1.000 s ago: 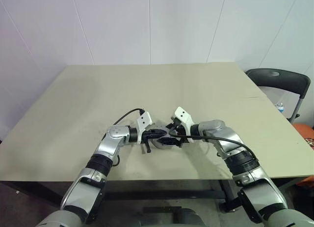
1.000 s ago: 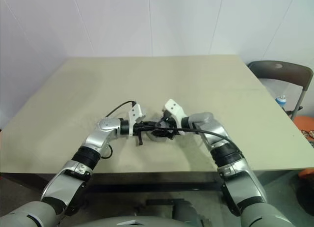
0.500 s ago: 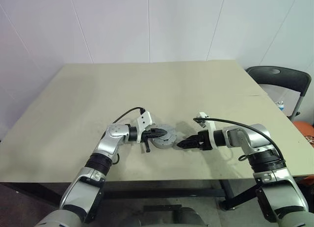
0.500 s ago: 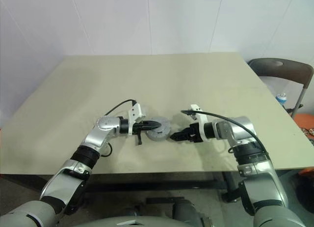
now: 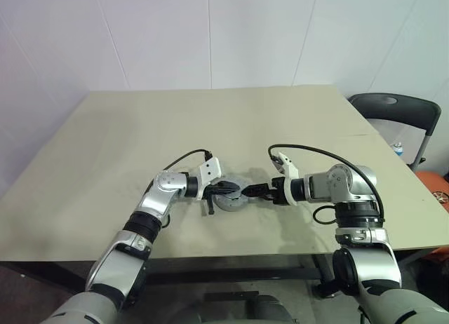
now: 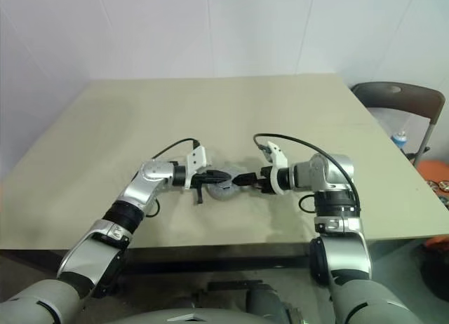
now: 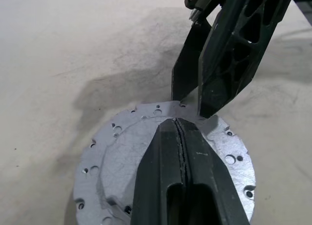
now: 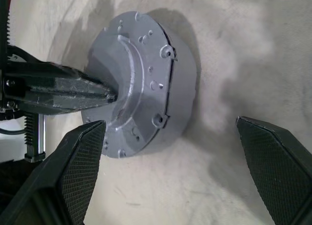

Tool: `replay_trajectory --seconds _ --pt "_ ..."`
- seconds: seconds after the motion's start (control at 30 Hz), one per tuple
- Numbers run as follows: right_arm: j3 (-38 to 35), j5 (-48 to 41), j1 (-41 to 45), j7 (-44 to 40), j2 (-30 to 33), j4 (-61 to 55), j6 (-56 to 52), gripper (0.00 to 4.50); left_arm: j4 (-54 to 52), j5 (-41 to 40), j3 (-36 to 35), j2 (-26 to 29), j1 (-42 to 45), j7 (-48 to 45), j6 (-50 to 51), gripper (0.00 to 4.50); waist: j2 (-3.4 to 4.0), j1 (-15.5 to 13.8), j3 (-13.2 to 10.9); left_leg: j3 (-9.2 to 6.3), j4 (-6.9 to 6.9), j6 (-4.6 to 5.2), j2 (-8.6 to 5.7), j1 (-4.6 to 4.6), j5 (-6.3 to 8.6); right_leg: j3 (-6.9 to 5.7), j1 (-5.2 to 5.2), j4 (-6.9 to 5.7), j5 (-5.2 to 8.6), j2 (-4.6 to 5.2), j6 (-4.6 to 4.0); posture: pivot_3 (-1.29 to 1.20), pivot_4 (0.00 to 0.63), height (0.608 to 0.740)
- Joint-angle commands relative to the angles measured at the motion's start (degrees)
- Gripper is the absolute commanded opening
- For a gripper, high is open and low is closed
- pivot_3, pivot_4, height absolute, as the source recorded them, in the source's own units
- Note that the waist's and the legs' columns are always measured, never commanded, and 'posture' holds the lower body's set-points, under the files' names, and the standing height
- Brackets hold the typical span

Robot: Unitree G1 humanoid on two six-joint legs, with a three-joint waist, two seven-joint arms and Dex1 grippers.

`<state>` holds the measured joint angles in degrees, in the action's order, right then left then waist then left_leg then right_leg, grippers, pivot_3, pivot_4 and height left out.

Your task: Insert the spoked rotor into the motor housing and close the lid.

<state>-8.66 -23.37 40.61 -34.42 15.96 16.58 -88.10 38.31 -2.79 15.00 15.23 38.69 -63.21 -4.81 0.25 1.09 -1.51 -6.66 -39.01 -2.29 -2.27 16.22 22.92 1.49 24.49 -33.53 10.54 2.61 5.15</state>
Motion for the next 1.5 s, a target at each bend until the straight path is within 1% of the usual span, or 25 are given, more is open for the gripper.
replay_trajectory --seconds 0.03,0.17,0.3,0.43,0.5,0.6,0.7,0.8,0.9,0.93,1.0,1.1,1.13,1.3,1.37,1.5 --pt "0.67 -1.71 0.27 1.52 -3.64 -0.11 -1.56 4.48 1.79 2.08 0.46 2.26 0.67 -0.67 -0.93 0.00 0.01 0.16 0.01 0.00 0.01 0.00 0.01 0.00 0.00 0.00 0.02 -0.01 0.00 -0.01 0.00 0.00 0.000 0.740" --pt "1.43 -2.28 -1.09 2.37 -6.37 -0.57 -1.92 4.48 2.50 2.53 0.67 3.63 0.77 -1.09 -1.72 0.00 0.01 0.32 0.02 -0.05 0.01 0.00 0.02 -0.01 0.00 0.03 0.03 -0.02 0.00 0.00 0.00 0.00 0.000 0.740" --pt "-0.08 -2.19 -1.06 3.58 -9.26 0.92 -1.29 4.48 1.78 1.90 0.29 3.61 0.56 -1.19 -1.57 0.00 -0.01 0.56 0.05 -0.06 0.01 0.00 0.03 -0.04 0.00 0.05 0.03 -0.05 0.00 0.00 0.00 0.00 0.000 0.740" --pt "-3.80 -1.84 0.28 5.82 -13.76 5.91 2.68 4.48 1.03 1.55 0.13 2.77 0.55 -0.86 -1.22 0.00 -0.08 2.04 0.11 -0.04 0.02 0.00 0.04 -0.09 0.00 0.08 0.03 -0.15 0.00 -0.01 0.00 0.00 0.000 0.740" --pt "-6.92 -2.27 1.85 7.22 -16.72 8.95 5.22 4.48 1.05 1.63 0.09 2.54 0.84 -0.73 -1.24 0.00 -0.11 3.21 0.12 0.01 0.04 0.00 0.04 -0.05 0.01 0.14 0.00 -0.35 0.00 -0.01 0.00 0.00 0.000 0.740" --pt "-10.82 -2.93 4.09 8.88 -19.87 13.44 9.25 4.48 1.38 1.94 0.02 2.41 1.36 -0.56 -1.57 0.00 -0.12 4.36 0.10 -0.02 0.07 0.00 0.03 -0.43 0.01 0.34 -0.03 -0.61 -0.04 -0.17 -0.05 0.00 0.000 0.740" --pt "-12.64 -3.27 5.28 9.49 -21.14 15.93 11.80 4.48 1.65 2.13 -0.24 2.37 1.96 -0.48 -1.82 0.00 -0.12 5.05 0.09 -0.16 0.12 0.01 0.05 -0.83 0.01 0.34 -0.16 -0.66 -0.05 -0.38 -0.05 0.00 0.000 0.740" --pt "-12.57 -3.88 5.24 8.67 -20.63 15.69 11.38 3.90 3.02 2.72 -1.16 2.43 2.89 0.36 -2.75 0.00 -0.08 5.07 0.01 -0.34 0.11 0.01 0.11 -0.93 0.01 0.55 -0.13 -0.64 -0.25 -0.81 -0.07 0.00 0.000 0.740" --pt "-12.03 -4.07 4.82 8.03 -19.48 15.05 10.78 2.95 4.81 3.03 -1.93 2.41 3.40 1.10 -3.53 0.00 -0.07 4.83 -0.04 -0.48 0.11 0.00 0.13 -0.84 0.01 0.61 0.10 -0.65 -0.32 -0.92 -0.17 0.00 0.000 0.740" --pt "-11.88 -4.13 4.68 7.75 -19.07 14.97 10.66 2.57 5.12 2.97 -2.13 2.34 3.38 1.16 -3.49 0.00 -0.07 4.87 -0.04 -0.49 0.11 0.00 0.12 -0.84 0.01 0.65 0.23 -0.65 -0.45 -0.92 -0.37 0.00 0.000 0.740" --pt "-11.59 -4.50 4.49 7.57 -18.60 14.94 10.63 2.08 5.40 2.90 -2.36 2.27 3.26 1.18 -3.59 0.00 -0.07 4.93 -0.02 -0.50 0.16 -0.01 0.05 -0.75 0.01 0.94 0.49 -0.66 -0.52 -0.96 -0.47 0.00 0.000 0.740" --pt "-11.07 -4.96 4.32 7.80 -18.44 14.92 10.61 1.35 5.21 2.79 -2.44 2.14 3.00 1.19 -3.68 0.00 -0.08 4.69 -0.01 -0.50 0.40 -0.02 -0.01 -0.78 0.01 1.13 0.61 -0.59 -0.51 -0.89 -0.46 0.00 0.000 0.740" --pt "-10.78 -4.97 4.26 7.95 -18.35 15.02 10.60 1.25 5.17 2.74 -2.47 2.06 3.00 1.26 -3.66 0.00 -0.06 4.67 -0.01 -0.48 0.39 -0.02 -0.02 -0.77 0.01 1.16 0.70 -0.58 -0.53 -0.89 -0.44 0.00 0.000 0.740" --pt "-9.79 -4.74 4.07 8.24 -17.89 16.12 11.57 1.25 4.96 2.16 -3.74 1.68 3.35 3.05 -4.51 0.00 -0.07 4.64 0.00 -0.38 0.70 -0.09 -0.03 -0.75 -0.03 1.26 0.75 -0.52 -0.53 -0.89 -0.43 0.00 0.000 0.740" --pt "-9.39 -4.74 3.97 8.09 -17.62 16.34 11.94 1.25 5.56 1.44 -5.48 1.25 4.18 5.83 -5.41 0.00 -0.06 4.63 0.00 -0.32 0.82 -0.14 -0.04 -0.75 -0.06 1.30 0.75 -0.51 -0.53 -0.92 -0.43 0.00 0.000 0.740" --pt "-8.36 -4.86 3.55 7.77 -17.13 16.25 12.50 1.25 5.91 -3.10 -11.14 -0.58 6.42 11.22 -4.14 0.00 -0.07 4.58 -0.01 -0.32 0.82 -0.19 -0.02 -0.76 -0.08 1.31 0.88 -0.53 -0.54 -0.91 -0.44 0.00 0.000 0.740"
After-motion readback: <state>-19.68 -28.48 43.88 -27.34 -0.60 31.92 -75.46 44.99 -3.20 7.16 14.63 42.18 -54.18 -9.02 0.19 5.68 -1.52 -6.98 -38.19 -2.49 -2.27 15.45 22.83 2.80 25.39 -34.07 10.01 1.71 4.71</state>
